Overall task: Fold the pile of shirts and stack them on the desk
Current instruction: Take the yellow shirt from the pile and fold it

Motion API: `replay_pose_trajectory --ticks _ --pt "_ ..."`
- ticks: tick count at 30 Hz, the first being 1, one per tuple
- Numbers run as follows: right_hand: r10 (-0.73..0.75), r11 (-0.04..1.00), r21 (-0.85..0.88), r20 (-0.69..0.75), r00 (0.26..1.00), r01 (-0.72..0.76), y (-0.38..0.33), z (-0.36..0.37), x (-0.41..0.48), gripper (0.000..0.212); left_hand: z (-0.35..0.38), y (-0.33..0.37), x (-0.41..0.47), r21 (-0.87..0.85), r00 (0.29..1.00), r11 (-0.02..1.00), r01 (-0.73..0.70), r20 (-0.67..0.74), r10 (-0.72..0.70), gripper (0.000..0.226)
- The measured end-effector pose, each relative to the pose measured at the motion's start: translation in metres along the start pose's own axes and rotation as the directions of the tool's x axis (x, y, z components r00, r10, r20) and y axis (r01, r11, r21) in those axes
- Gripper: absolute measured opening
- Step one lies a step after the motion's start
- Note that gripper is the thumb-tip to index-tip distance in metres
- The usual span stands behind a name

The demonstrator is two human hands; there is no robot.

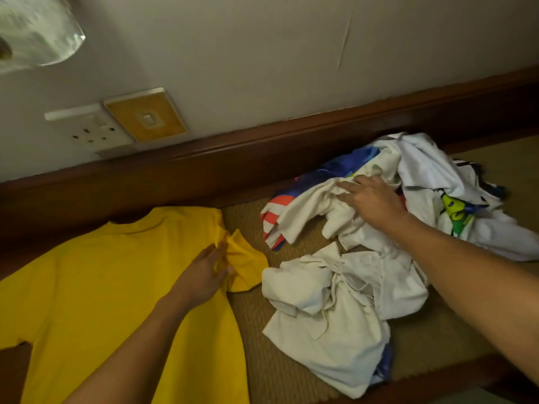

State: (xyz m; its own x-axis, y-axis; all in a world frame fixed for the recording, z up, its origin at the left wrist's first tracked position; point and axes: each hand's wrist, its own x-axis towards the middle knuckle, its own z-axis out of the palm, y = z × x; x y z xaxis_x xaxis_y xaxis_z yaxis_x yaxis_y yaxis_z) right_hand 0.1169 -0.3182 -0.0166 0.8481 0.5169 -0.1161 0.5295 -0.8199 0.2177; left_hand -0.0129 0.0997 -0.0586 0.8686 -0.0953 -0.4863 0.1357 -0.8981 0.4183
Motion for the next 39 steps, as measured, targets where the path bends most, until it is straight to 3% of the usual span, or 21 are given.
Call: replay_pose_trajectory --ticks 2,5,7,10,13,16,18,20,23,26,29,33,36,39 --pt "0.085 0.993 0.079 0.071 0.994 -0.091 -0.004 -0.005 -0.013 0.046 -0.001 0.005 0.001 0.007 1.0 1.0 0.02 -0.002 -0.02 0.068" --pt "0.115 0.923 0.362 0.064 0.991 -0.131 -0.039 -0.017 -0.035 0.061 0.003 0.019 -0.002 0.065 0.992 0.998 0.019 -0.124 -0.011 0.06" --pt "0.061 0.887 0.453 0.087 0.994 -0.094 -0.069 -0.022 -0.06 0.067 0.006 0.036 -0.002 0.139 0.971 0.99 -0.035 -0.232 0.067 0.055" --pt "-0.108 0.905 0.425 0.254 0.961 -0.011 -0.114 -0.021 -0.101 0.09 0.002 0.07 0.006 0.174 0.933 0.97 -0.173 -0.287 0.217 0.054" --pt "-0.131 0.921 0.389 0.337 0.932 -0.011 -0.139 -0.004 -0.126 0.102 -0.006 0.104 0.03 -0.095 0.957 0.968 -0.232 -0.201 0.21 0.066" --pt "-0.064 0.917 0.394 0.296 0.953 -0.061 -0.139 0.012 -0.13 0.081 -0.006 0.127 0.056 -0.397 0.997 0.914 -0.077 -0.016 0.077 0.081" --pt "-0.04 0.903 0.427 0.184 0.982 -0.043 -0.127 0.021 -0.13 0.07 0.001 0.145 0.06 -0.493 0.998 0.87 -0.001 0.061 0.036 0.073" --pt "0.071 0.908 0.412 0.027 0.997 -0.076 -0.107 0.021 -0.131 0.06 0.011 0.171 0.056 -0.617 0.99 0.787 -0.018 0.098 0.099 0.06" --pt "0.278 0.885 0.402 -0.051 0.959 -0.235 -0.068 0.008 -0.13 0.06 0.028 0.203 0.049 -0.693 0.97 0.712 -0.11 0.08 0.228 0.05" --pt "0.32 0.876 0.331 0.143 0.937 -0.35 -0.041 0.009 -0.132 0.066 0.037 0.204 0.042 -0.68 0.972 0.719 -0.142 0.041 0.231 0.046" --pt "0.236 0.911 0.267 0.291 0.927 -0.315 -0.045 0.015 -0.129 0.074 0.035 0.179 0.029 -0.624 0.97 0.752 -0.213 -0.046 0.237 0.037" --pt "0.289 0.876 0.351 0.162 0.943 -0.329 -0.08 -0.018 -0.106 0.067 0.017 0.113 0.0 -0.402 0.952 0.869 -0.287 -0.219 0.213 0.035" --pt "0.294 0.857 0.446 -0.01 0.956 -0.259 -0.129 -0.042 -0.076 0.055 0.001 0.048 -0.025 -0.187 0.876 0.93 -0.317 -0.434 0.212 0.033" --pt "0.278 0.769 0.566 0.126 0.952 -0.299 -0.183 -0.053 -0.037 0.043 -0.015 -0.017 -0.042 -0.08 0.891 0.978 -0.192 -0.431 0.14 0.036"
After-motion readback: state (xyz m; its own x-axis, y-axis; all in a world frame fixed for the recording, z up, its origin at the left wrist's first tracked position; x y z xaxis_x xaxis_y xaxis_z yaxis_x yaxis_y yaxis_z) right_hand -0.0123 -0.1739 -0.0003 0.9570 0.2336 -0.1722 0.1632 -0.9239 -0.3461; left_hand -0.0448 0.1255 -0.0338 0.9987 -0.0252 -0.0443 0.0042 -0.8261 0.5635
